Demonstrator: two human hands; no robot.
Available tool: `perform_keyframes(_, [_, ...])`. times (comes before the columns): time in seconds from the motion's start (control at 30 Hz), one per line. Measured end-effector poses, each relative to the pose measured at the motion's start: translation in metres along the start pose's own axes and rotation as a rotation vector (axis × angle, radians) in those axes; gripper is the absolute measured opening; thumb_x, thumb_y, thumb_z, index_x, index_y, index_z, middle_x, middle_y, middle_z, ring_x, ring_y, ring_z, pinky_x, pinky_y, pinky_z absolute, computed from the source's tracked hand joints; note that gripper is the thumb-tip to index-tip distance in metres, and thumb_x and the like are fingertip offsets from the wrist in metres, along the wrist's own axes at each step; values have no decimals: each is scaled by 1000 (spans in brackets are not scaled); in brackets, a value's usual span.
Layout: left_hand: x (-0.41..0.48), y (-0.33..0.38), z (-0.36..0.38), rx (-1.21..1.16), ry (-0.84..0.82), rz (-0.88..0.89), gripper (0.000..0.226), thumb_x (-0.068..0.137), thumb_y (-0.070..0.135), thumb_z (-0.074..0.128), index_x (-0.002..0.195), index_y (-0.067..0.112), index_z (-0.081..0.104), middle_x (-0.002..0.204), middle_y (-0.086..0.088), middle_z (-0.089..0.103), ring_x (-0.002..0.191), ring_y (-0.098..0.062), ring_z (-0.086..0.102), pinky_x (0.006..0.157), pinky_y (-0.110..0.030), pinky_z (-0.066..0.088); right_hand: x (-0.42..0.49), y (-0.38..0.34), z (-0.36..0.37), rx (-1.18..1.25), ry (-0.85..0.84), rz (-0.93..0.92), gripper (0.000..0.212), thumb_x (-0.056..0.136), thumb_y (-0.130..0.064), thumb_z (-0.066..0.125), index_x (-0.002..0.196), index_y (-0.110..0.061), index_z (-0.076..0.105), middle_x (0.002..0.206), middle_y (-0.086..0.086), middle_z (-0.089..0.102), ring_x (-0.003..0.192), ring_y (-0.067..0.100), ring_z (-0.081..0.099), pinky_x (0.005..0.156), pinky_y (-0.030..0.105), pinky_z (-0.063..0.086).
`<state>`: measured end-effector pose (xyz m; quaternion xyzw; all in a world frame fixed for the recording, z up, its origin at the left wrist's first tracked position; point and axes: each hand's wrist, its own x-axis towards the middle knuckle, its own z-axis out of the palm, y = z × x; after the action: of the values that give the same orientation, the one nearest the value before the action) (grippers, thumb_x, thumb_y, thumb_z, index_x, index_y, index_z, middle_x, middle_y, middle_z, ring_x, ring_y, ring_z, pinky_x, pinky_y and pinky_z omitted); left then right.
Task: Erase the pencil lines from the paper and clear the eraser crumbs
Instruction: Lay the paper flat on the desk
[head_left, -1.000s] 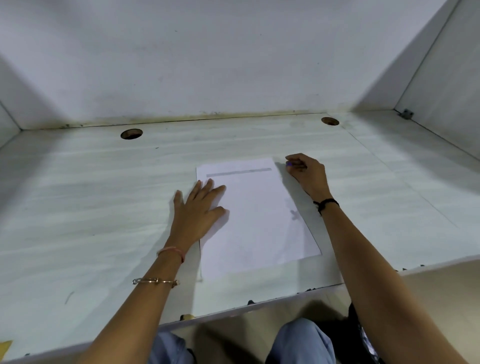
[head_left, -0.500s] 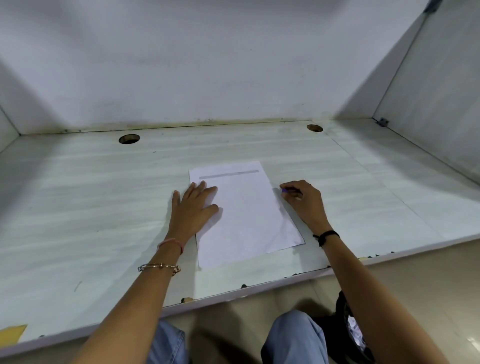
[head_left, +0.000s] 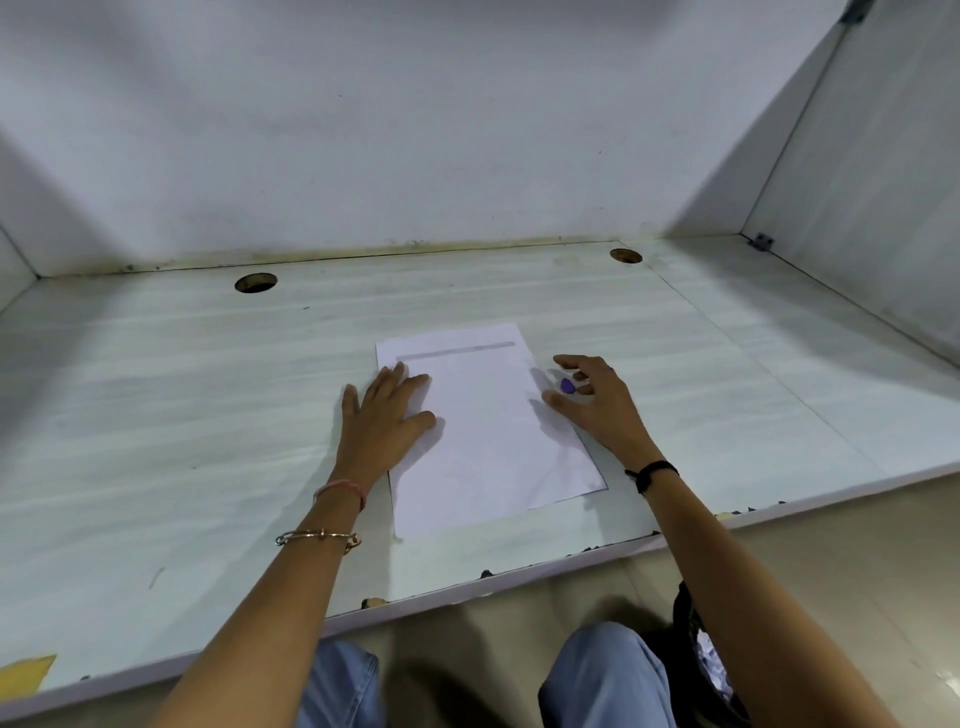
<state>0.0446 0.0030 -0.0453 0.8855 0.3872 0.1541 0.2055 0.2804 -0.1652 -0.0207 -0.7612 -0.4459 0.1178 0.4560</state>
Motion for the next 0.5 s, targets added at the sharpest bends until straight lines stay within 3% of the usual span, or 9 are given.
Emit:
perform_keyframes(0.07, [0,2,-1,2,-3,3,60,89,50,45,146,33,37,162,5,16,149,-12,9,116,-49,-3,0,2,0,-50,-50,-35,55,81,-30,75,131,-22,53,125,-5,51,104,7,50,77,-3,37])
perform_keyframes(0.27, [1,2,1,12,-7,5,54,95,44,49,147,33,35,162,7,14,149,-10,7,116,-50,-5,3,3,0,-41,-41,-21,56,81,-32,74,132,-22,52,126,-5,51,104,8,51,76,2,40])
perform_keyframes(0.43, [3,-4,5,30,-15,8,63,88,53,36,147,34,35,162,9,14,149,-10,6,117,-50,-5,1,-1,0,24,-20,6,52,83,-30,72,131,-21,53,128,-4,53,107,9,52,79,8,40])
perform_keyframes(0.5, [3,-5,6,-27,-9,6,56,95,47,43,149,34,33,161,11,15,149,-10,7,117,-49,-8,2,-3,-2,63,-1,19,48,85,-28,70,130,-20,54,129,-4,54,109,10,52,79,9,41])
